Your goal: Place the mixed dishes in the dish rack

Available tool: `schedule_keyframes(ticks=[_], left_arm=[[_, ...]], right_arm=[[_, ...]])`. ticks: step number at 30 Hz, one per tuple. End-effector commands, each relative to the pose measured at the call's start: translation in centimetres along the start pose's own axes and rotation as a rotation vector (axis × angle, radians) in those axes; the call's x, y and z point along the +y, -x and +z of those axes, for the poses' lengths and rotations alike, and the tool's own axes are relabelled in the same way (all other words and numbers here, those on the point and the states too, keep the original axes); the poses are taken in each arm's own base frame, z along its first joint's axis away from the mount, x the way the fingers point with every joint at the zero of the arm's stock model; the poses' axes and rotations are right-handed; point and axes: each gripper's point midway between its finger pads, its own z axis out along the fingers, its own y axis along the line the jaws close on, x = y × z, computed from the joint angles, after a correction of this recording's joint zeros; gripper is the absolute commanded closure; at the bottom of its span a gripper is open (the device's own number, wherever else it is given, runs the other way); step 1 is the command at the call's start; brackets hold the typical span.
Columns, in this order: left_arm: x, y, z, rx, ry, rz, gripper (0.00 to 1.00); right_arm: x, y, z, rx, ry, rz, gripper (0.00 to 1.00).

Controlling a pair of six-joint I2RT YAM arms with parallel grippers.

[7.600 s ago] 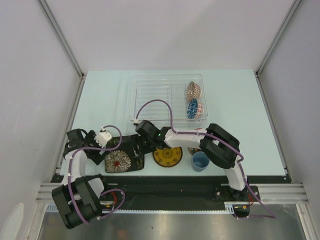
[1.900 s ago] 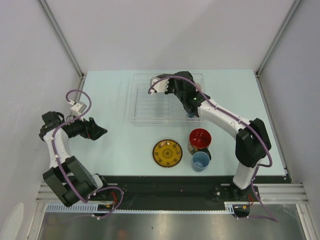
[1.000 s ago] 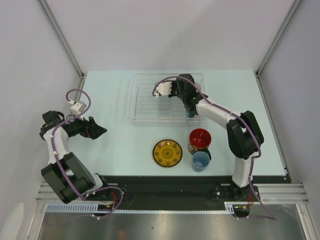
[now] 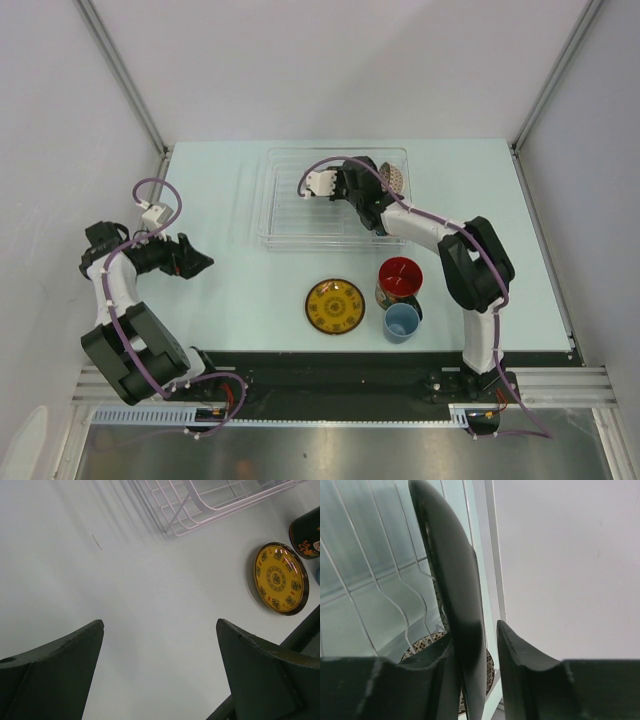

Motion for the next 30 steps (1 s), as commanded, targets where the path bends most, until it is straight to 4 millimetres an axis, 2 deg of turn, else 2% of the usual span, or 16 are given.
schedule_keyframes(ticks=[1,6,10,13,14,15,21,22,24,25,26,27,28,29,30], left_arm=[[-0.1,1.4,-0.2,-0.028,-0.007,0.051,0.0],[-0.1,1.1,-0.1,-0.021,-0.009,0.046,0.0],[-0.2,1.2,-0.2,-0.024,-0.01,0.052,0.0],[-0.4,1.4,-0.3,-0.027,-0.008,0.06,0.0],[-0.5,1.5,-0.4,-0.028,-0.007,0.064,0.0],[-0.5,1.5,-0.5,-0.027,-0.004,0.068,0.0],[-1.0,2.0,-0.8,-0.037,-0.006,0.084,0.0],[-1.1,2.0,-0.8,-0.037,-0.006,0.084,0.0],[-1.3,2.1,-0.9,-0.037,-0.004,0.09,0.0],[-1.3,2.1,-1.0,-0.034,0.0,0.093,0.0],[-1.4,2.3,-1.1,-0.037,0.003,0.104,0.0],[-1.4,2.4,-1.2,-0.037,0.005,0.108,0.0],[-1.3,2.4,-1.2,-0.035,0.01,0.112,0.0],[-1.3,2.6,-1.3,-0.035,0.014,0.116,0.0],[-1.3,2.7,-1.3,-0.037,0.015,0.117,0.01]], right_arm=[[-1.6,0.7,-0.1,-0.006,-0.075,0.042,0.62],[-2.3,1.0,-1.3,0.012,-0.085,0.062,0.54],[-3.1,1.3,-3.3,0.024,-0.094,0.097,0.51],[-3.0,1.2,-4.5,0.041,-0.086,0.122,0.47],[-3.1,1.2,-5.4,0.044,-0.079,0.131,0.37],[-3.0,1.5,-5.8,0.039,-0.073,0.156,0.32],[-3.4,1.9,-8.5,0.032,-0.071,0.205,0.27],[-3.5,2.0,-8.8,0.037,-0.073,0.205,0.15],[-4.2,2.6,-9.9,0.031,-0.088,0.214,0.11],[-4.1,2.7,-10.5,0.038,-0.085,0.234,0.1],[-4.2,3.9,-11.3,0.017,-0.089,0.248,0.08],[-5.5,4.8,-13.0,-0.01,-0.119,0.287,0.07],[-5.5,5.2,-14.0,-0.006,-0.13,0.362,0.07],[-5.6,6.9,-15.4,-0.042,-0.137,0.423,0.06],[-7.2,7.0,-17.6,-0.038,-0.197,0.507,0.04]])
